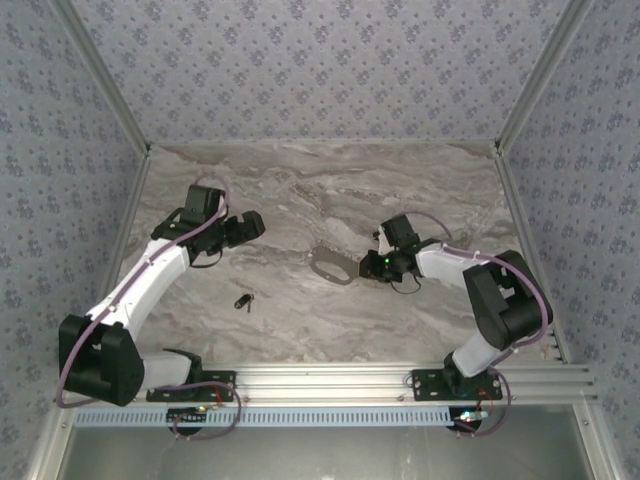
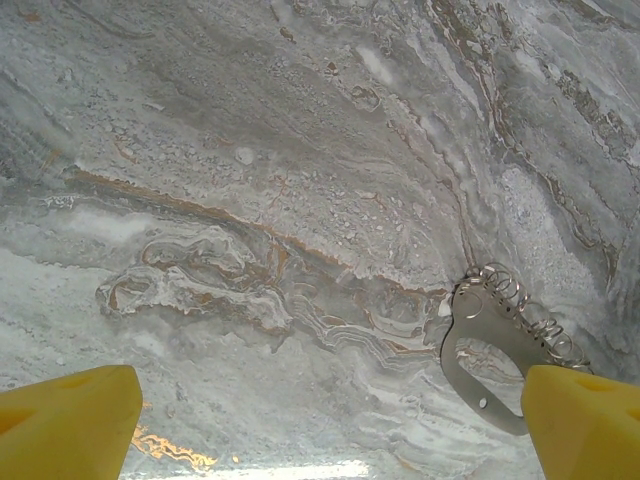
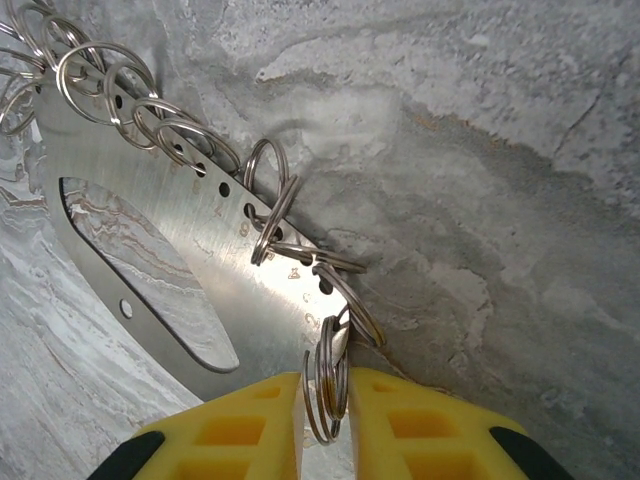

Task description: Put the keys on the keyring

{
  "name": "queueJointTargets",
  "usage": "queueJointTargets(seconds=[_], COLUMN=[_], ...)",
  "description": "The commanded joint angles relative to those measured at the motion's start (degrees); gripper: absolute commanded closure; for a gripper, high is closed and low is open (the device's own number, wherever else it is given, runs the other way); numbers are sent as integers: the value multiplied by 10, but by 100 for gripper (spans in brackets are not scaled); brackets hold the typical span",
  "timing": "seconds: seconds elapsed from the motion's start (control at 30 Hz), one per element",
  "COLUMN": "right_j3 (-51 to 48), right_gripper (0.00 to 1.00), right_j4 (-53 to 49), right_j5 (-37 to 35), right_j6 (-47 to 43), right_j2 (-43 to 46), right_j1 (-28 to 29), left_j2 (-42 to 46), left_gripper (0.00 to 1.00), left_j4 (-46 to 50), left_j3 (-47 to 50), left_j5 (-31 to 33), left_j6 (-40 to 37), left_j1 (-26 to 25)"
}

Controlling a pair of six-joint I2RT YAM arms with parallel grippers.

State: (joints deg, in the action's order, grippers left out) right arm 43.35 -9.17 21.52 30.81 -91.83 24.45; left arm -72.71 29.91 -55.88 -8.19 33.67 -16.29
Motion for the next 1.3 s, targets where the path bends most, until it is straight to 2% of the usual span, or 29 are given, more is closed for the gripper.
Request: queueJointTargets(seconds=[0.0,0.2,0.4,0.57,0.73,0.83,1.0,1.27], right_j3=[8,9,10,21,81,129,205,303], right_gripper=[80,85,100,100,100,100,100,100], right_j4=[0,0,-2,-28,-100,-133,-152,-99], right_j5=[2,-4,1,12,41,78,173,280], right_j6=[-5,-5,-8,-28,-80,-113,-140,-97], right_j2=[-8,-16,-20,10,67,99,124,125], right_j1=[-5,-8,-16,-28,-39,-47,-65,-72], left_j2=[2,2,7,11,19,15,3,-30], left_gripper=[2,2,2,2,2,2,4,13], left_j4=[7,9,17,43,68,71,20,-28], left_j3=[-24,-26,-29,-53,-104,-142,-183,-252], left_j5=[-5,-7,4,40,61,24,-79,-213], left_j6=[-11,-16,-17,-2,5,-5,-10,-38], left_j1=[-4,-4,-4,-5,-7,-7,-8,-21])
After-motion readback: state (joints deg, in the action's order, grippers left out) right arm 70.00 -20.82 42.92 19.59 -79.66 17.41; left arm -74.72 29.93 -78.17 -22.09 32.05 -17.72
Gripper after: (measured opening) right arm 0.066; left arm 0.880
